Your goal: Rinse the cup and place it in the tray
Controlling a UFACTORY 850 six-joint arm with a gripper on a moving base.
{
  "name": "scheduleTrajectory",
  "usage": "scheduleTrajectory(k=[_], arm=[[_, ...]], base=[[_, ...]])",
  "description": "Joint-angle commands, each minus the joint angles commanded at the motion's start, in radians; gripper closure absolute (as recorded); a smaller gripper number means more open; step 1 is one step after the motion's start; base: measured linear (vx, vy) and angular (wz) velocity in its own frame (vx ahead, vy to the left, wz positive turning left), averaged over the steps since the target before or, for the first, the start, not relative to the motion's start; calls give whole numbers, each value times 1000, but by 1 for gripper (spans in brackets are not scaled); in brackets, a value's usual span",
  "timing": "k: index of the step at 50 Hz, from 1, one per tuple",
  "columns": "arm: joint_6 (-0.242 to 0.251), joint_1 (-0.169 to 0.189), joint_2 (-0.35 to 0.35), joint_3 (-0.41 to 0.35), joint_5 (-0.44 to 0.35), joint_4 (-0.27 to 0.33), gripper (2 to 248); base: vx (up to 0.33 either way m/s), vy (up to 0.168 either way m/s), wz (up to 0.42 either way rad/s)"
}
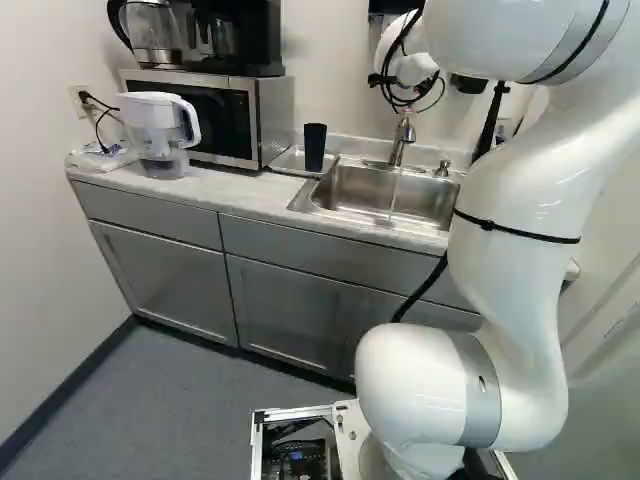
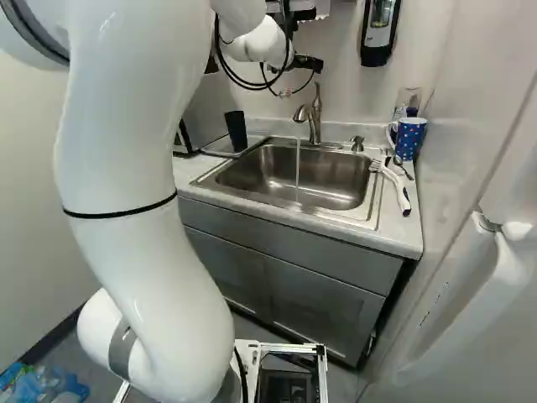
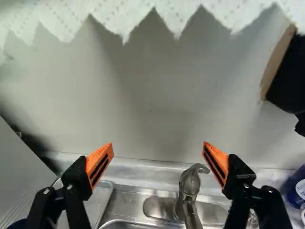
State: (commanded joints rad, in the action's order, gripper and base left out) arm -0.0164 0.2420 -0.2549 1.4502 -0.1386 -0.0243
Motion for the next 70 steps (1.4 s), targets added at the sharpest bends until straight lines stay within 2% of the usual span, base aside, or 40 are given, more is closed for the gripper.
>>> scheduleTrajectory(k=[44, 70], arm=[[0, 2, -41, 47, 60, 0, 3], [0, 2, -43, 49, 95, 0, 3]], base=[[0, 0, 0], [0, 0, 0]])
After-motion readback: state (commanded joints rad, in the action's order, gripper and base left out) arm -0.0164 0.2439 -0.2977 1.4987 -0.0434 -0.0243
